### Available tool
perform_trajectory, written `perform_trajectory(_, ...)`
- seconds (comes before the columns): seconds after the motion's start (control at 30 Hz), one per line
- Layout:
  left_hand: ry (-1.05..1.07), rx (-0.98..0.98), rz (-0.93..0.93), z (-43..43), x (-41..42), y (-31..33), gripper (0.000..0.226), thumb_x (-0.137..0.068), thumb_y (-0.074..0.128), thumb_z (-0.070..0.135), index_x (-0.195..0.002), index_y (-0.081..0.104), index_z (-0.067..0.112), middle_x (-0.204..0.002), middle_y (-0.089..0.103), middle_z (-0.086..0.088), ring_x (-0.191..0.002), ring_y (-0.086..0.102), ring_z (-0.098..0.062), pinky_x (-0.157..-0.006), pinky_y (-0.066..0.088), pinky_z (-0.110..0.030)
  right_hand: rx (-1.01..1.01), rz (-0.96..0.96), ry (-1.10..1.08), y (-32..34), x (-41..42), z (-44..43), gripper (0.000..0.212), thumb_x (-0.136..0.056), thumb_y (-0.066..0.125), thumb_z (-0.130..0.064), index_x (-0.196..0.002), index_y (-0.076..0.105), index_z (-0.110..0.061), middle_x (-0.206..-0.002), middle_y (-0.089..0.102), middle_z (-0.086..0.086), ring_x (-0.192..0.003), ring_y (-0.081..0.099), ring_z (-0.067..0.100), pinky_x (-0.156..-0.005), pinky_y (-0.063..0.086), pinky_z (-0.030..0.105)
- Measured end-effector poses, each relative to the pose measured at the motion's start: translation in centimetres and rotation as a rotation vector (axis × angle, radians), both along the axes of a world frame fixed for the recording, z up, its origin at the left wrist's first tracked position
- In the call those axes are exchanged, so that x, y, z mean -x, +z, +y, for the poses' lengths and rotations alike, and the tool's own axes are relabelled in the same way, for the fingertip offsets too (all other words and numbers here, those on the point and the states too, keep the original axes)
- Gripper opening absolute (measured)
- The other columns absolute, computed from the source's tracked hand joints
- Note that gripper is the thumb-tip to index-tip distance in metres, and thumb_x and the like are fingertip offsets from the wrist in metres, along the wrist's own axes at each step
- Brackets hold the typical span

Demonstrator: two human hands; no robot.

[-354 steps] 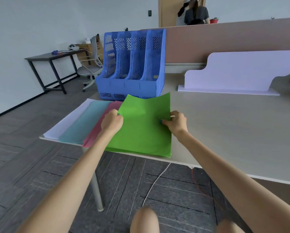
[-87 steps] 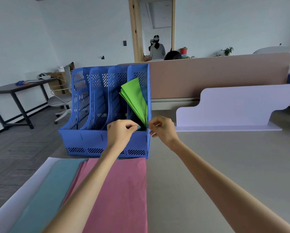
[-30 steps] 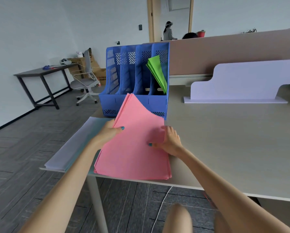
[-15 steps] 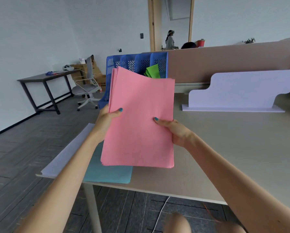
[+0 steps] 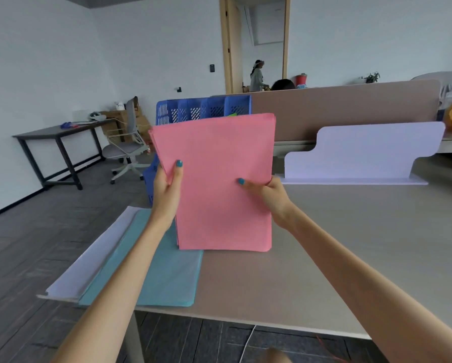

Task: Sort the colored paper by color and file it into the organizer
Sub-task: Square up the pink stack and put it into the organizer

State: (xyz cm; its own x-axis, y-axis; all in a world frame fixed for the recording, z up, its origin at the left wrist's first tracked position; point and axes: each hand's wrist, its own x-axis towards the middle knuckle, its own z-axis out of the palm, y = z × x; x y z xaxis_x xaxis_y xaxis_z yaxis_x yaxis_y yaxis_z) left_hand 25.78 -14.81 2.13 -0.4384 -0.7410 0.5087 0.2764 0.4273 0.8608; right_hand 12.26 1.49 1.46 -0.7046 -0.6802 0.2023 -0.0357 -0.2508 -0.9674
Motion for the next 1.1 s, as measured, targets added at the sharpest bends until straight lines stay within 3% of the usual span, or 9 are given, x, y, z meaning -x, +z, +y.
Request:
perform_trajectory(0.13,-0.021,0.068,-0.016,0.1,0.2,1.8,0.037,-0.101,0.044,0.030,-0.132,0.038,0.011,-0.118,0.056,0.006,-0.100,0.056,0.004,-0.083,0.048,-0.012,0.041,0.088,-0.102,1.0,0.0,-0.6,0.003,-0.086,0.069,-0.015,-0.087,0.067,-0.013,-0.078,0.066,-0.002,-0.067,0.060,0.011,-0.061,0.051,0.022)
perform_trajectory(0.3,-0.011,0.038,-0.027,-0.3,0.3,0.2,0.028,-0.101,0.043,0.020,-0.122,0.027,0.010,-0.111,0.048,0.010,-0.090,0.052,0.014,-0.079,0.040,-0.014,-0.003,0.091,-0.043,-0.2,0.5,0.2,0.019,-0.079,0.075,-0.013,-0.096,0.066,-0.017,-0.084,0.069,-0.002,-0.067,0.063,0.008,-0.059,0.052,0.019)
perform_trajectory(0.4,-0.052,0.071,-0.114,0.1,0.9,0.1,0.031,-0.104,0.034,0.019,-0.132,0.032,0.007,-0.123,0.050,0.003,-0.101,0.051,0.001,-0.076,0.041,-0.005,-0.110,0.134,-0.060,-0.1,1.2,0.0,0.023,-0.080,0.074,-0.012,-0.101,0.068,-0.002,-0.088,0.066,0.006,-0.074,0.062,0.017,-0.069,0.053,0.031)
perform_trajectory(0.53,-0.091,0.073,-0.143,-0.5,2.0,1.6,0.044,-0.105,0.030,0.022,-0.147,0.024,0.012,-0.145,0.040,0.001,-0.128,0.042,-0.008,-0.107,0.033,-0.022,-0.113,0.236,-0.090,1.2,1.6,-1.1,0.032,-0.088,0.067,-0.015,-0.093,0.060,0.015,-0.079,0.058,0.011,-0.070,0.055,0.020,-0.065,0.048,0.036)
perform_trajectory(0.6,-0.086,0.071,-0.113,-1.0,2.3,1.9,0.030,-0.104,0.030,0.018,-0.133,0.034,0.011,-0.127,0.051,0.004,-0.106,0.052,0.006,-0.089,0.040,-0.008,-0.089,0.229,-0.114,1.2,2.0,-1.5,0.030,-0.088,0.066,-0.015,-0.092,0.060,0.015,-0.078,0.059,0.010,-0.068,0.057,0.019,-0.063,0.050,0.033)
perform_trajectory(0.67,-0.089,0.053,-0.108,-1.5,2.7,1.2,0.015,-0.104,0.030,0.016,-0.118,0.036,0.017,-0.110,0.052,0.010,-0.086,0.052,0.014,-0.076,0.041,-0.008,-0.094,0.199,-0.106,0.7,2.3,-1.7,0.020,-0.087,0.067,-0.013,-0.091,0.065,0.006,-0.079,0.063,0.008,-0.066,0.059,0.017,-0.061,0.053,0.027)
perform_trajectory(0.8,-0.097,0.040,-0.187,-2.5,3.5,-1.1,0.021,-0.105,0.029,0.020,-0.126,0.033,0.019,-0.131,0.045,0.007,-0.121,0.045,-0.007,-0.101,0.032,-0.025,-0.140,0.175,-0.056,-0.3,3.4,-2.1,0.016,-0.087,0.067,-0.015,-0.093,0.067,0.000,-0.085,0.066,0.010,-0.071,0.064,0.020,-0.071,0.056,0.034)
perform_trajectory(0.97,-0.055,0.074,-0.253,-5.0,4.1,0.4,0.010,-0.105,0.029,0.021,-0.108,0.035,0.012,-0.115,0.045,0.002,-0.104,0.043,-0.010,-0.093,0.030,-0.026,-0.265,0.277,0.154,1.6,5.7,-2.4,0.028,-0.088,0.067,-0.020,-0.108,0.066,-0.001,-0.102,0.070,0.013,-0.088,0.068,0.022,-0.081,0.058,0.035)
perform_trajectory(1.1,-0.072,0.109,-0.330,-6.9,4.6,1.5,0.014,-0.105,0.030,0.024,-0.109,0.035,0.011,-0.114,0.041,0.003,-0.106,0.039,-0.009,-0.097,0.028,-0.028,-0.320,0.319,0.246,2.9,6.0,-2.9,0.028,-0.092,0.062,-0.018,-0.116,0.063,-0.004,-0.106,0.070,0.009,-0.095,0.068,0.021,-0.076,0.056,0.028)
